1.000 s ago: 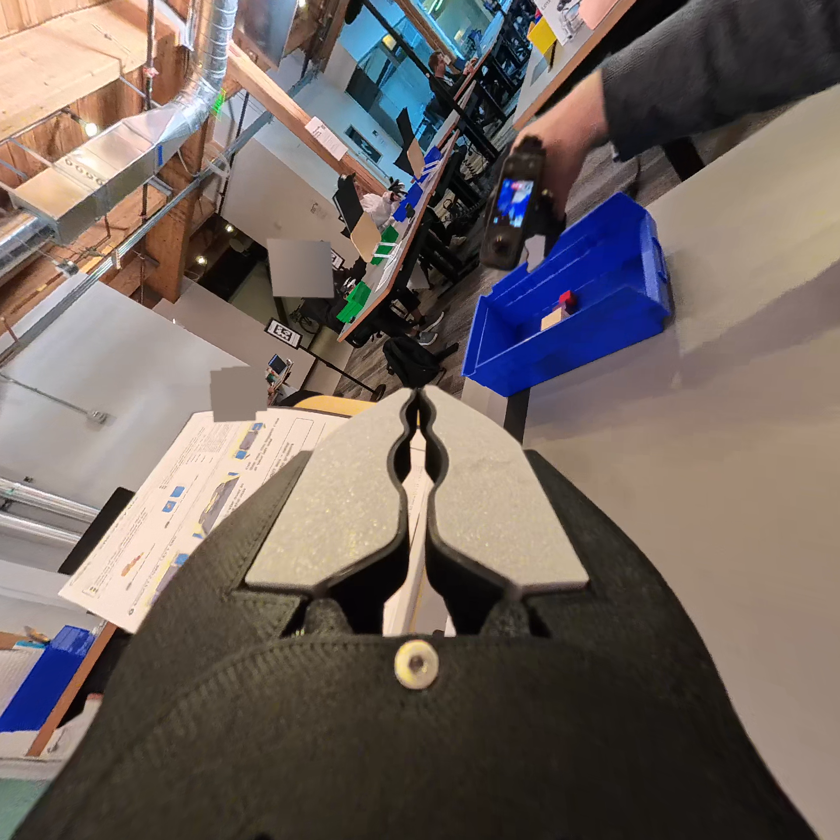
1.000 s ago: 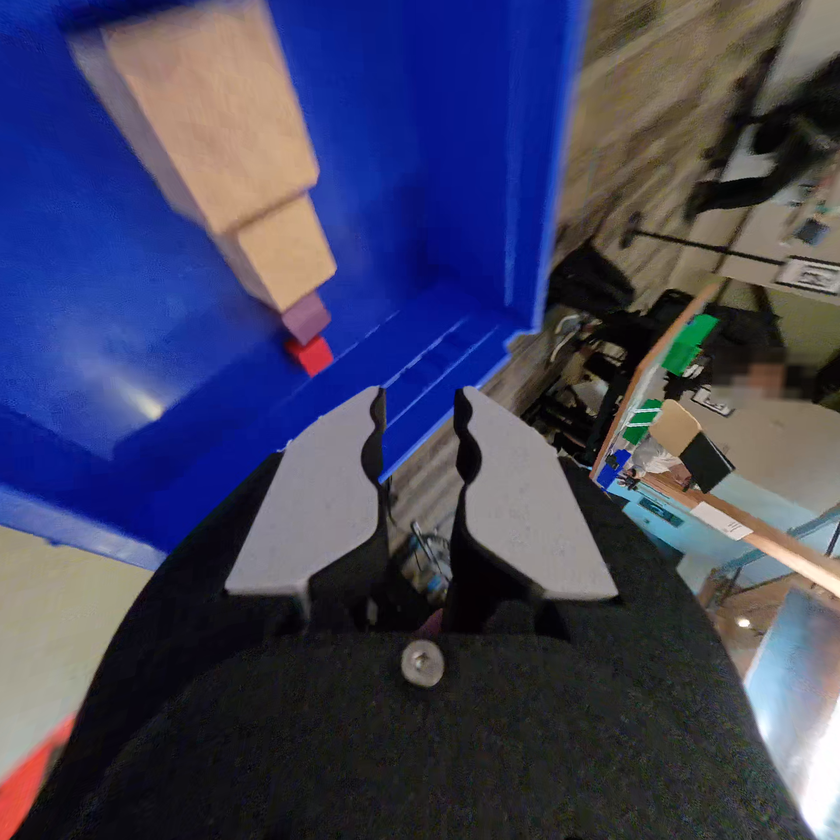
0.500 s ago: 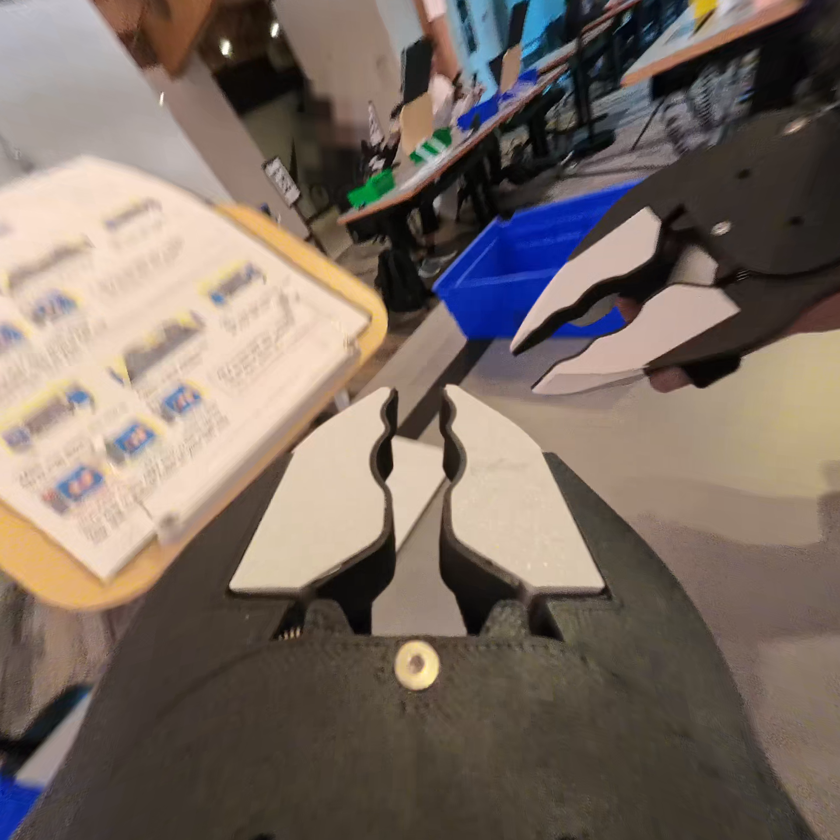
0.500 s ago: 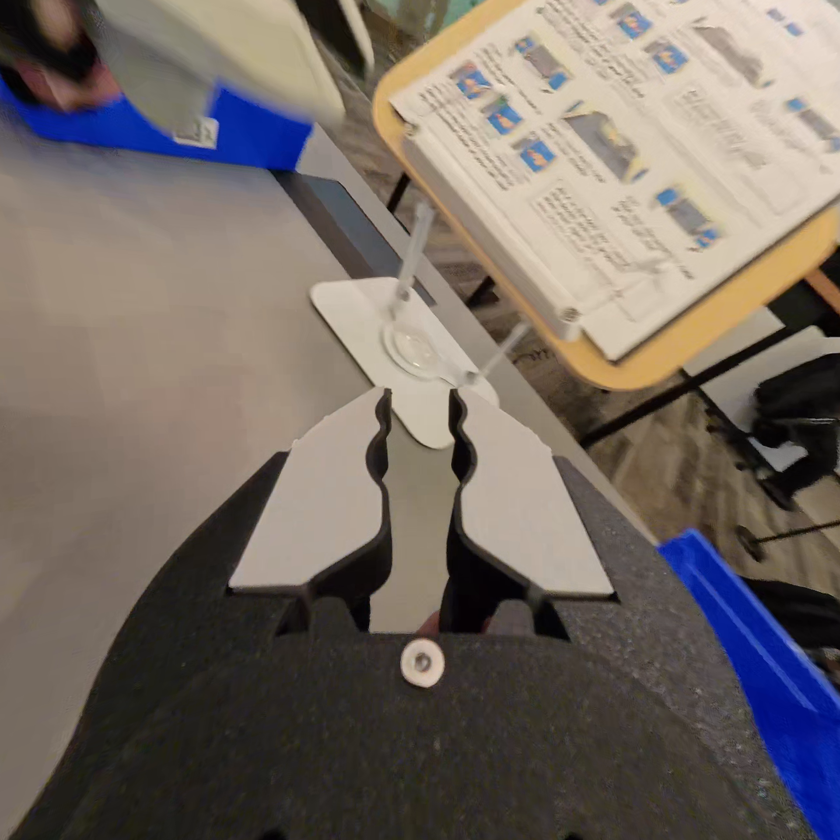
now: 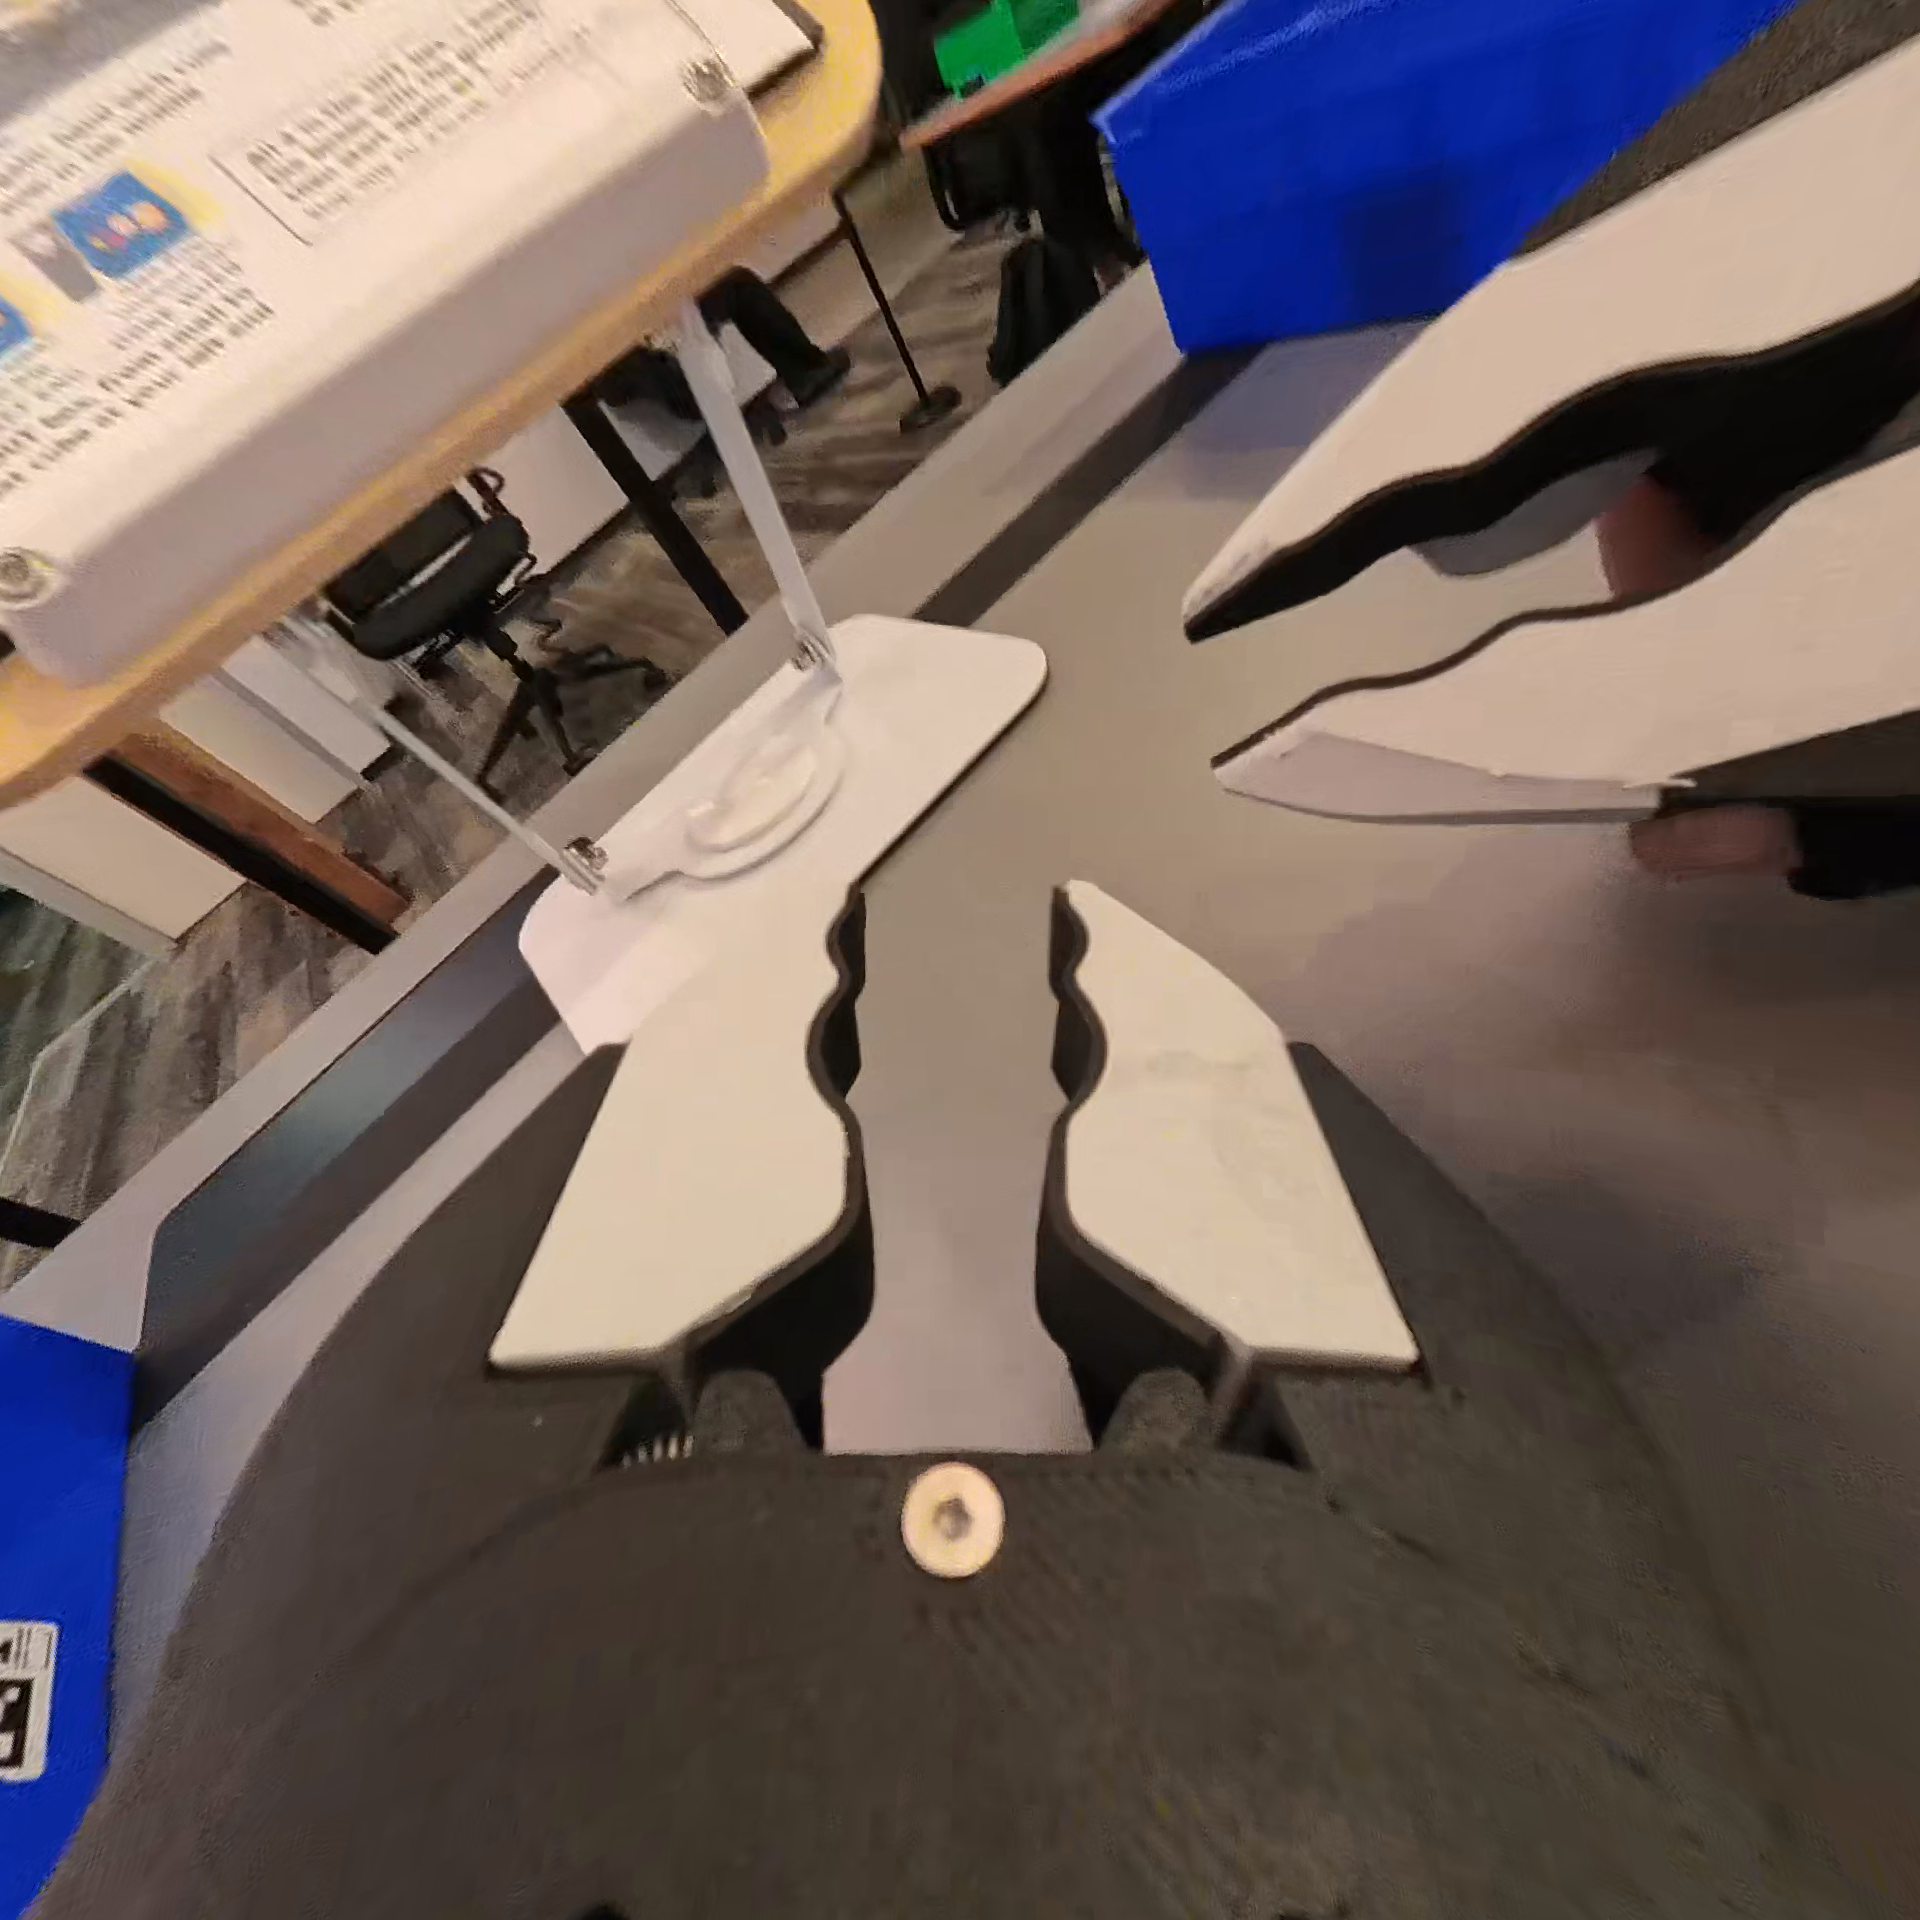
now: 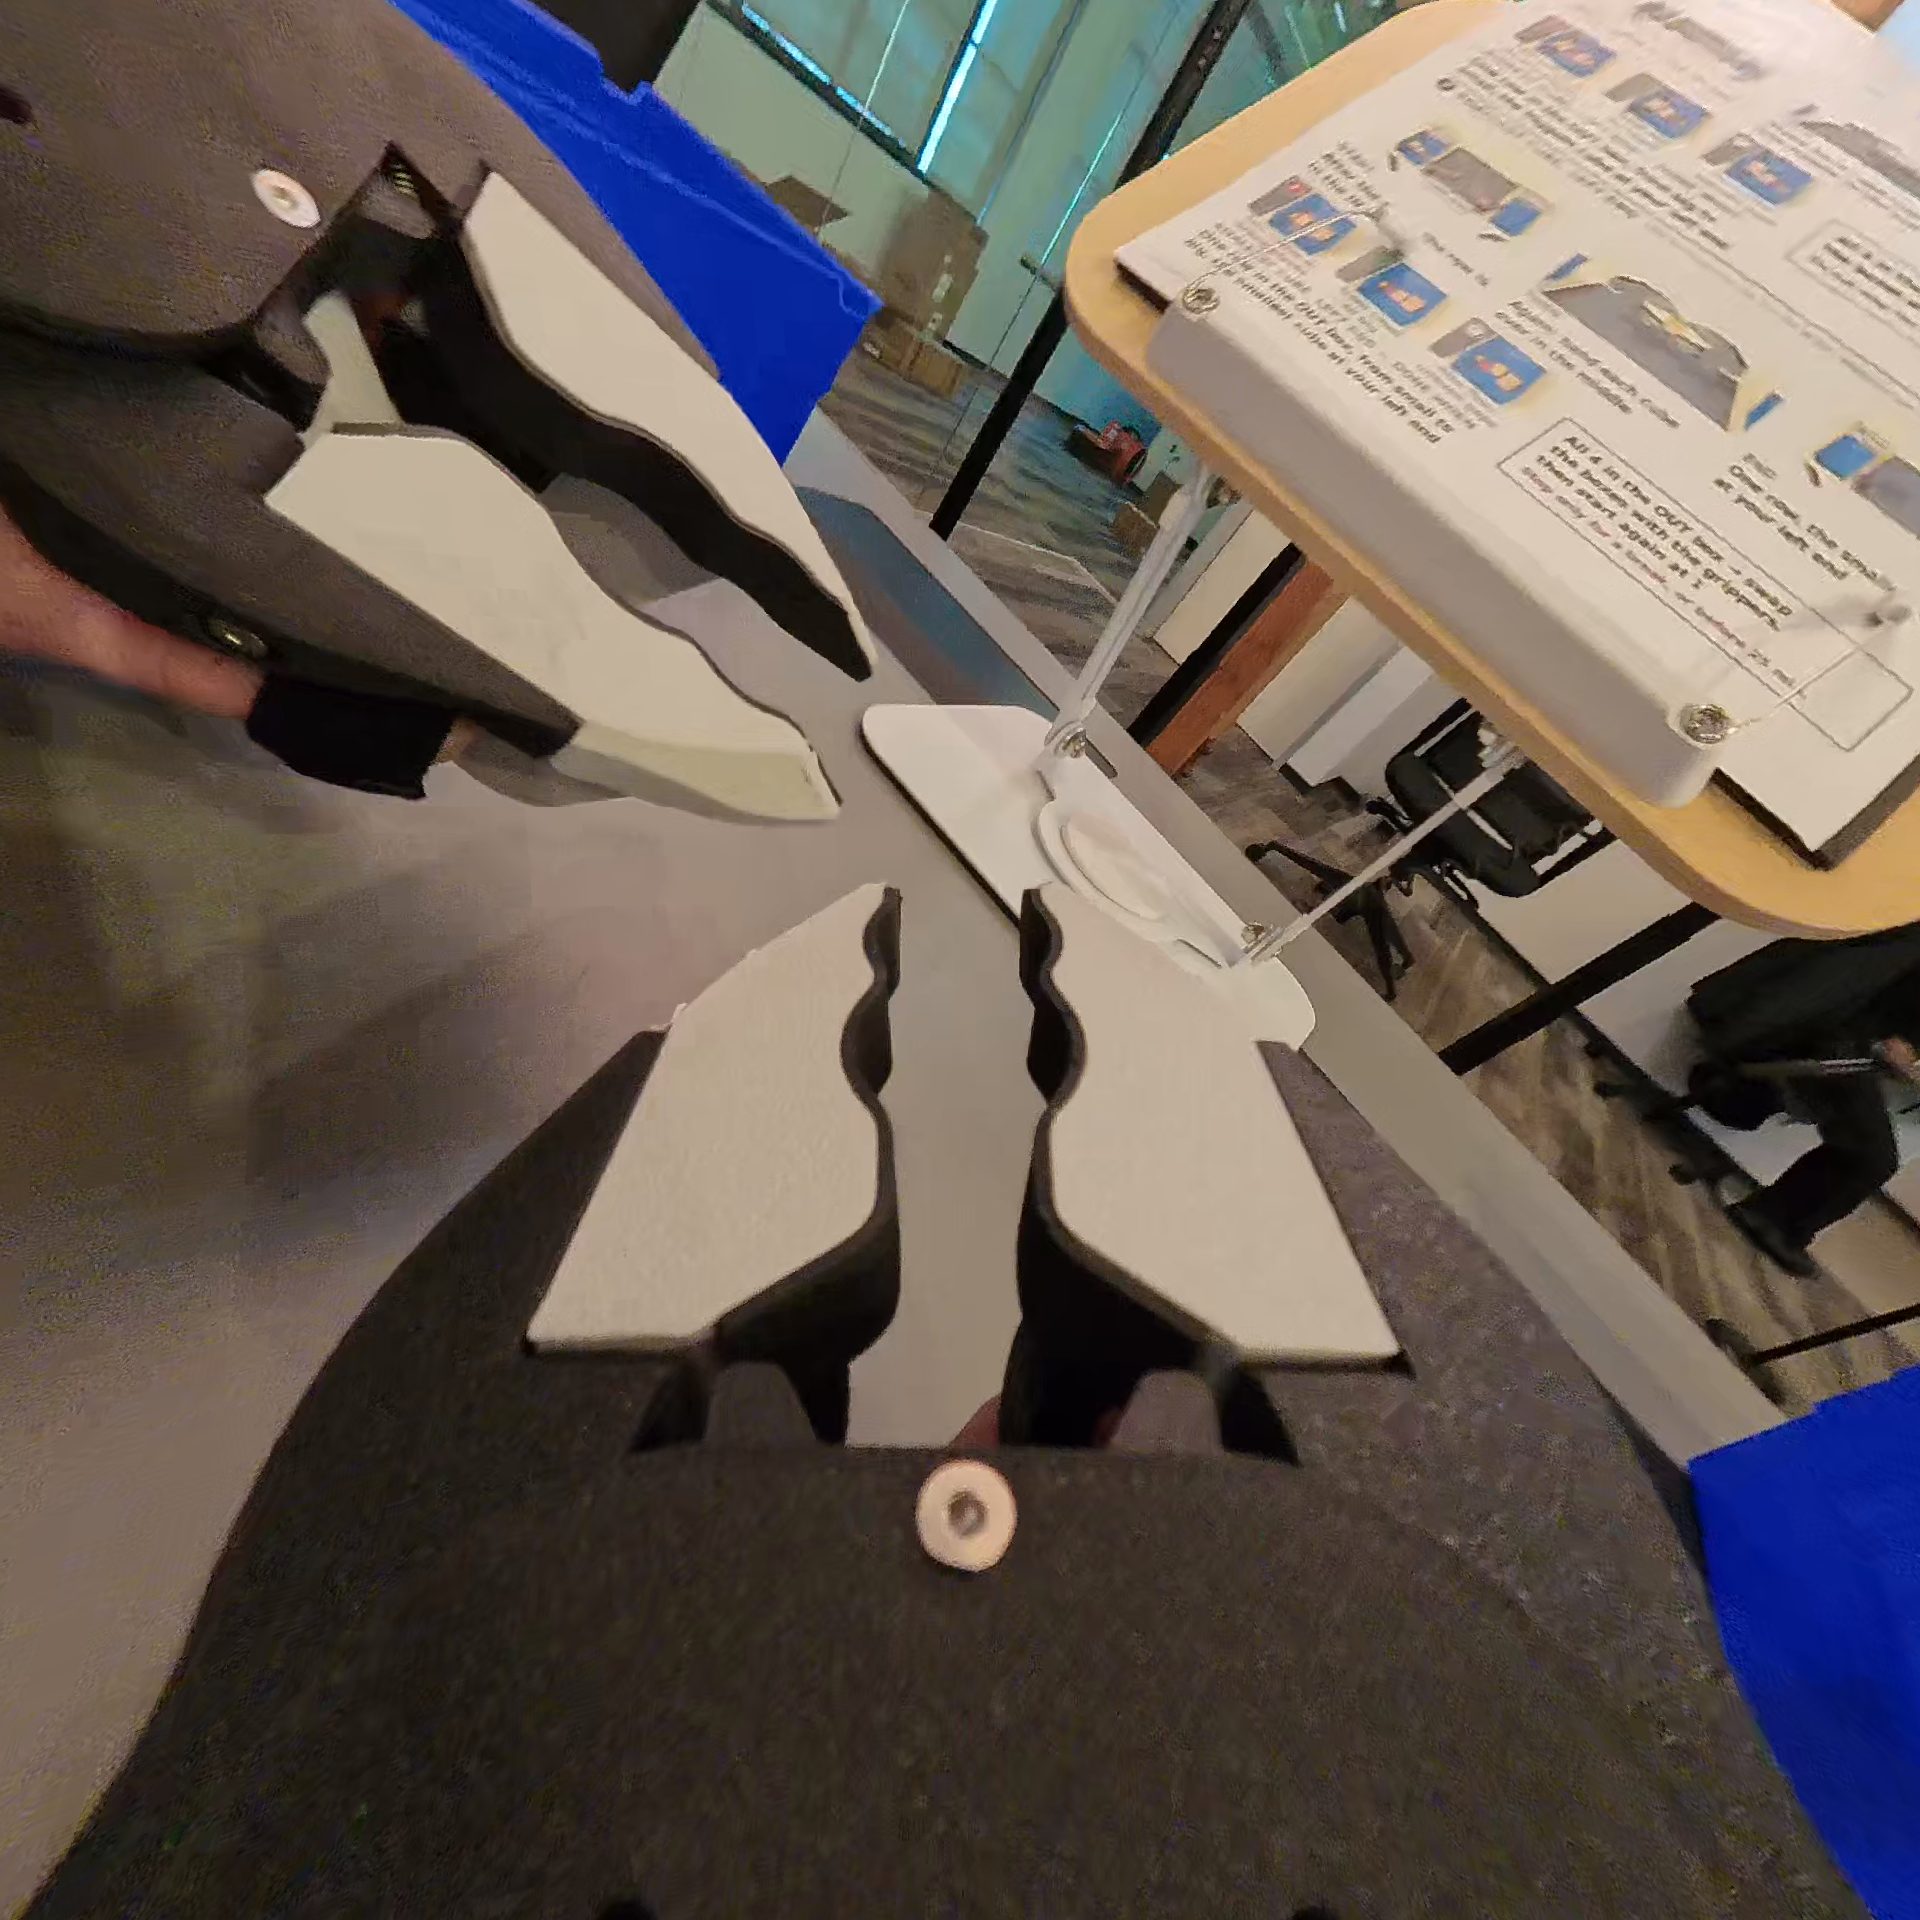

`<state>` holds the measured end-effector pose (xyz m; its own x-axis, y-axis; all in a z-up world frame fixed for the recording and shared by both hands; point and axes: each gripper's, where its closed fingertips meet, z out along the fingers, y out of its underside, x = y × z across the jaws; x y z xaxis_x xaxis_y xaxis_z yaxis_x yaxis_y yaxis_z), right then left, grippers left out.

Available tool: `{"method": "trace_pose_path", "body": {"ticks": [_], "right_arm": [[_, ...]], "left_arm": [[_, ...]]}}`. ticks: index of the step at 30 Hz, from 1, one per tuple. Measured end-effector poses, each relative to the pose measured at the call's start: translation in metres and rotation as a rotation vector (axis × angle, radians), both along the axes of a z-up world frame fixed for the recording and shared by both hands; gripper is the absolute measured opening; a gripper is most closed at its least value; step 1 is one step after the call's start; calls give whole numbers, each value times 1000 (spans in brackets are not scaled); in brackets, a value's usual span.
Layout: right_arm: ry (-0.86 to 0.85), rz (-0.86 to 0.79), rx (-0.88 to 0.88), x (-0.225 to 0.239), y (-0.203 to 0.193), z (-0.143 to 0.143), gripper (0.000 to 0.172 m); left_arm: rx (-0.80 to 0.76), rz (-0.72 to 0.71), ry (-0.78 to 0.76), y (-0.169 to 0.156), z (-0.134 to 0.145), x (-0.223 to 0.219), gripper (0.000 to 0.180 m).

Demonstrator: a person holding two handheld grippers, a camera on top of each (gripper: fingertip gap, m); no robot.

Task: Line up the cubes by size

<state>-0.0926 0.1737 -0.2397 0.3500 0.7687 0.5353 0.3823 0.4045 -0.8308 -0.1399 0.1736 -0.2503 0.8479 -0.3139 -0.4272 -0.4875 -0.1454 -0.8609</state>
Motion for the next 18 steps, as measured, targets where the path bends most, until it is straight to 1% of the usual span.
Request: {"method": "trace_pose_path", "body": {"ticks": [2, 5, 8, 14, 18], "right_arm": [[-24, 10, 7, 1, -1, -4, 22], [-3, 12, 0, 2, -1, -1, 22], [-18, 20, 15, 1, -3, -4, 23], [-47, 37, 57, -2, -9, -6, 23], [-64, 61, 32, -4, -13, -10, 23]], "left_arm": [[-1, 6, 8, -1, -1, -3, 34], [11, 34, -63, -1, 5, -12, 41], [-6, 58, -91, 1, 3, -18, 48], [-11, 57, -78, 2, 0, -17, 49], [-21, 57, -64, 3, -2, -17, 49]]}}
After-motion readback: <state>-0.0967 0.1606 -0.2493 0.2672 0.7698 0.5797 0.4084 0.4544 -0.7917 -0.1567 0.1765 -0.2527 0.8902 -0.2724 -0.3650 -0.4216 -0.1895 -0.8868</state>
